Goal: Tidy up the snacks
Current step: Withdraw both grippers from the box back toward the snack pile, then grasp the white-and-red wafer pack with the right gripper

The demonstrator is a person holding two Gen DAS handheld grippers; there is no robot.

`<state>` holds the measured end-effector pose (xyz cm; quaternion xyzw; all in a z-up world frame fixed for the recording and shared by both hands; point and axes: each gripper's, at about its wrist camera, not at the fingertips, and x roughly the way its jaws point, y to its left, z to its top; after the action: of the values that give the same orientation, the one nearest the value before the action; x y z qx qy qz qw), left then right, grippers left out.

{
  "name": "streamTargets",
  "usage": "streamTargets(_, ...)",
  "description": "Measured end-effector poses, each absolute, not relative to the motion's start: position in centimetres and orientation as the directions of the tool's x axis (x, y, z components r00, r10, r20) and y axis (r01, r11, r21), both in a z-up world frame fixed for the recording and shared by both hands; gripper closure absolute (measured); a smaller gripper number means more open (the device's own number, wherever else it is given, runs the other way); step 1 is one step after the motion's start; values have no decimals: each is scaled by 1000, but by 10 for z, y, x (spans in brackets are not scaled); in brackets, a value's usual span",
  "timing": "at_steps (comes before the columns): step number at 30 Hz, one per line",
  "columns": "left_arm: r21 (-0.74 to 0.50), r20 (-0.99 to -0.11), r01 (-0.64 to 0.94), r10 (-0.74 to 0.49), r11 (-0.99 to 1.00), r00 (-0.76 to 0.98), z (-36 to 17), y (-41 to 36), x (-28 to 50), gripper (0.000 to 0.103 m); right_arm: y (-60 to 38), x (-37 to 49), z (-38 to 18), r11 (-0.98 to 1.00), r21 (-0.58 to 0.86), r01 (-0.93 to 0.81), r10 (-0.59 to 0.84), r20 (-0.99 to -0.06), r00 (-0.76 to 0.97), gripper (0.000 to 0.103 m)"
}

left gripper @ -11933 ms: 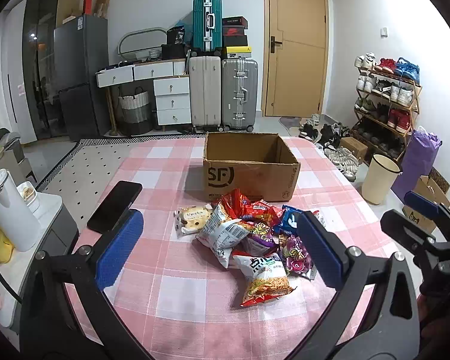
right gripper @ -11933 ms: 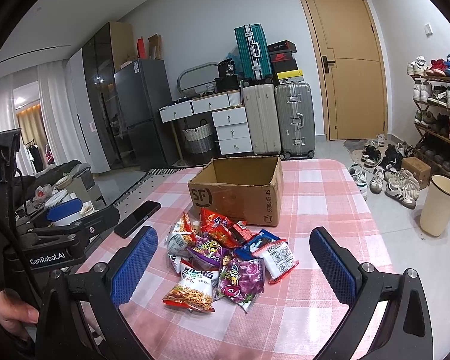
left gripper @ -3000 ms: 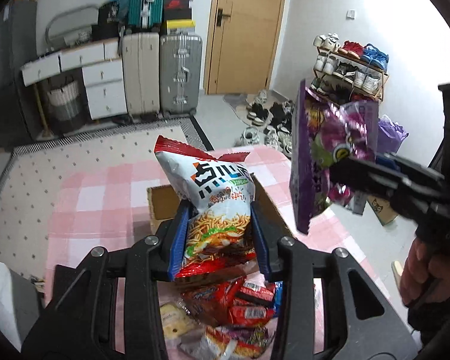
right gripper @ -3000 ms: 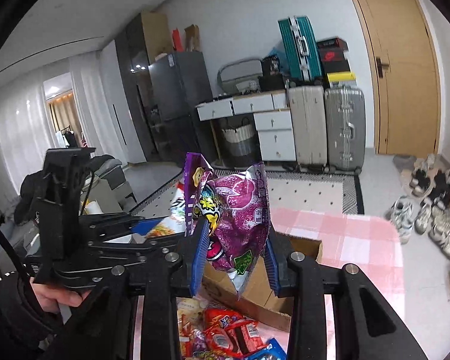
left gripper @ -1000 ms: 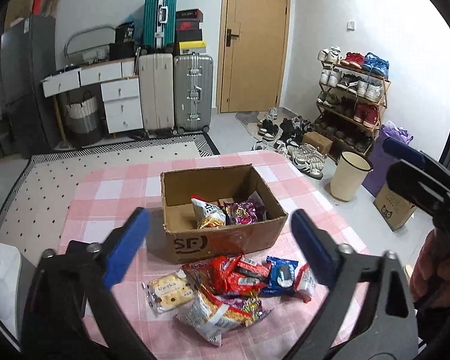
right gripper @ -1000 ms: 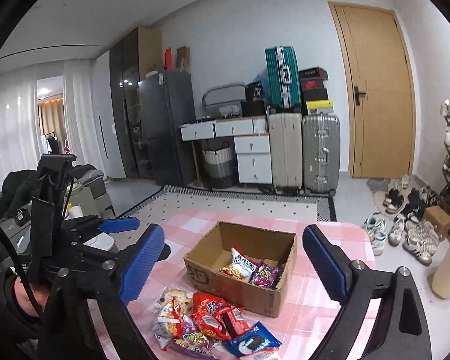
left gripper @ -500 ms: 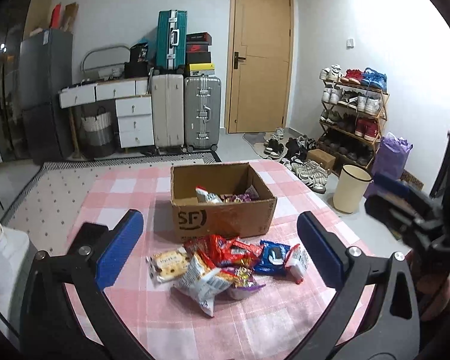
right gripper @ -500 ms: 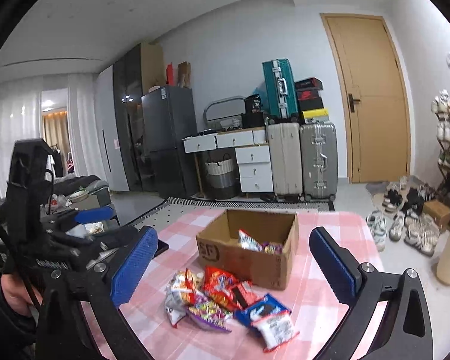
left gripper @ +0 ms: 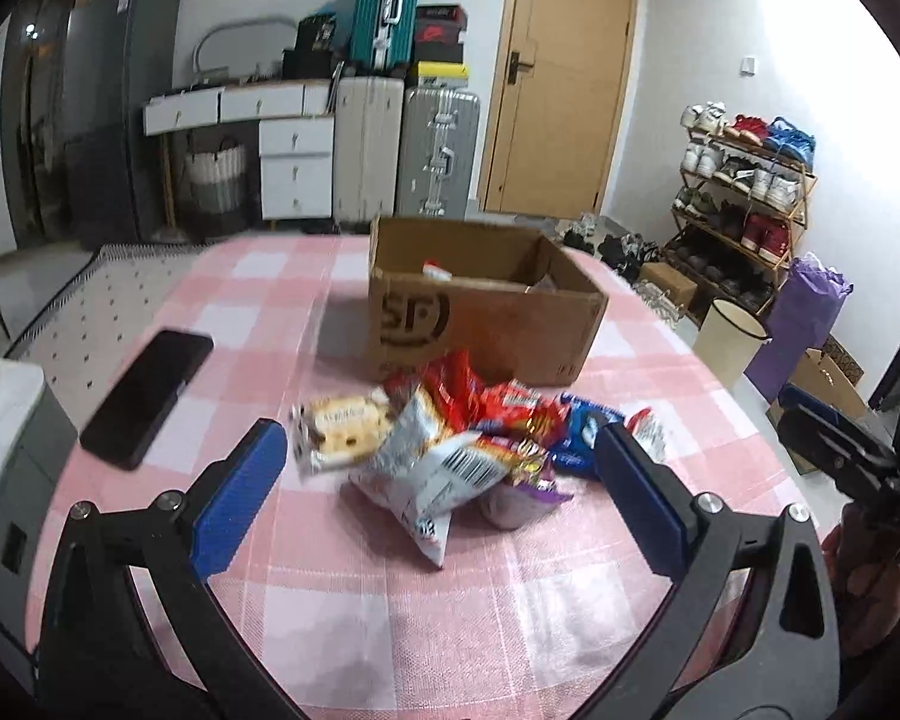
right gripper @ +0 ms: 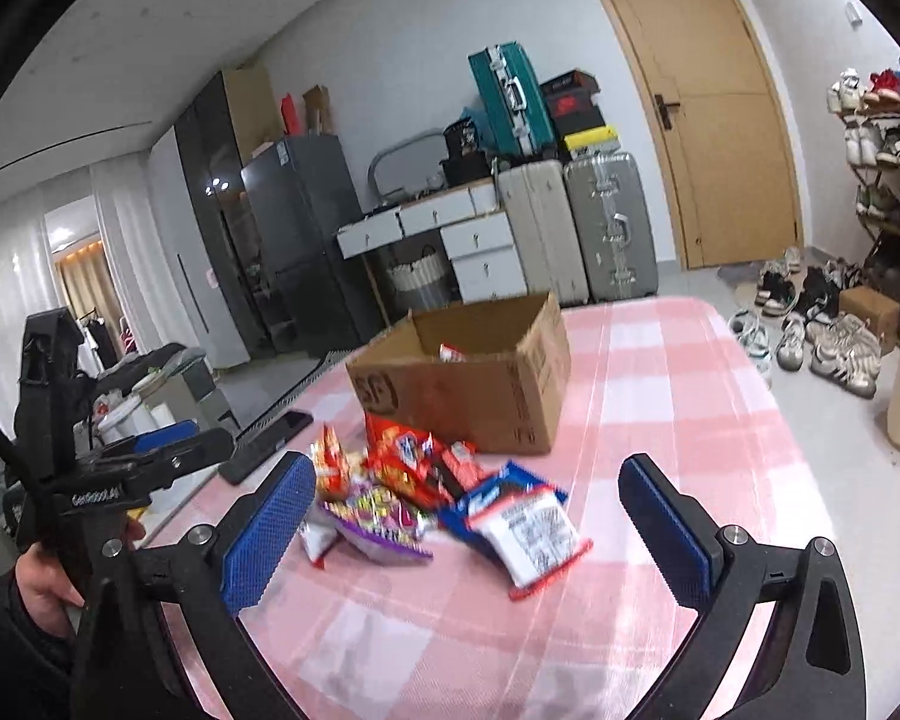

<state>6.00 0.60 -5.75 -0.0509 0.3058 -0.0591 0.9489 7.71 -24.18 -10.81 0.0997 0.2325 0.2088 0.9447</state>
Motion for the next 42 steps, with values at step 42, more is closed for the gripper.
streamTargets(42,-176,-696,94,-191,980,693,-151,12,115,1,-216,187,-191,909,295,-295,417,-668,616,33)
